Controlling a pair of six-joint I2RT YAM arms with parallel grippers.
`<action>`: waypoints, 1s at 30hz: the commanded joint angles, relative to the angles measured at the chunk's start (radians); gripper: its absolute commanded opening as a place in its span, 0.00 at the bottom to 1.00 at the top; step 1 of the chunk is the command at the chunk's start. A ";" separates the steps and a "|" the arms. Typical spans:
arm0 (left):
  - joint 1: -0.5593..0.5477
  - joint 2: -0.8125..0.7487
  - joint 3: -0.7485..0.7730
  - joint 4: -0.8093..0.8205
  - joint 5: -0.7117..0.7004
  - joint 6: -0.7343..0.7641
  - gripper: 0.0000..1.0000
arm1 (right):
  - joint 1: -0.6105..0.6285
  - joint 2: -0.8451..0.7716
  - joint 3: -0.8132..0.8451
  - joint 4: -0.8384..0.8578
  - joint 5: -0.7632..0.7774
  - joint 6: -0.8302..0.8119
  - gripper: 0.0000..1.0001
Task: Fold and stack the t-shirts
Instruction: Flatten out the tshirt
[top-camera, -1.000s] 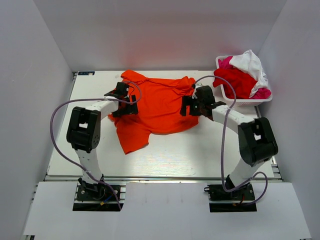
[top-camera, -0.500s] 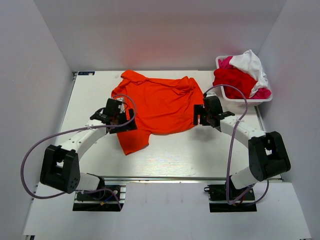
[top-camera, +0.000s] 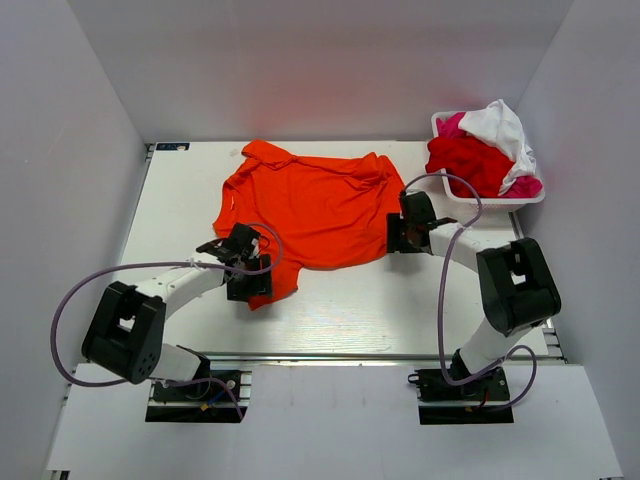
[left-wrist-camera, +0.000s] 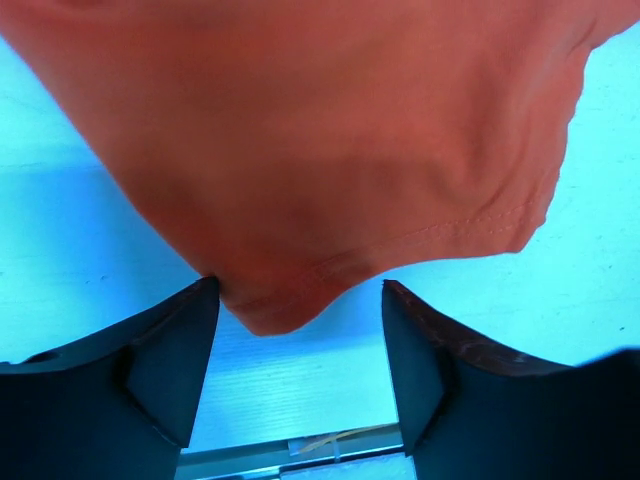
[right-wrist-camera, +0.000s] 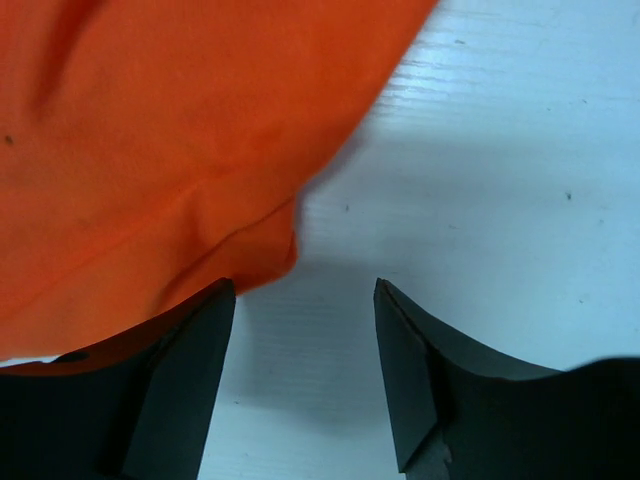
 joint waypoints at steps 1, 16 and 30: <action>-0.021 0.011 -0.002 0.052 -0.003 -0.010 0.73 | -0.003 0.019 0.059 0.063 -0.028 -0.002 0.63; -0.021 0.148 0.005 0.107 -0.106 -0.020 0.00 | -0.004 0.090 0.103 0.108 -0.089 0.002 0.00; -0.012 -0.188 0.392 0.147 -0.506 0.069 0.00 | 0.003 -0.232 0.177 -0.020 -0.086 -0.041 0.00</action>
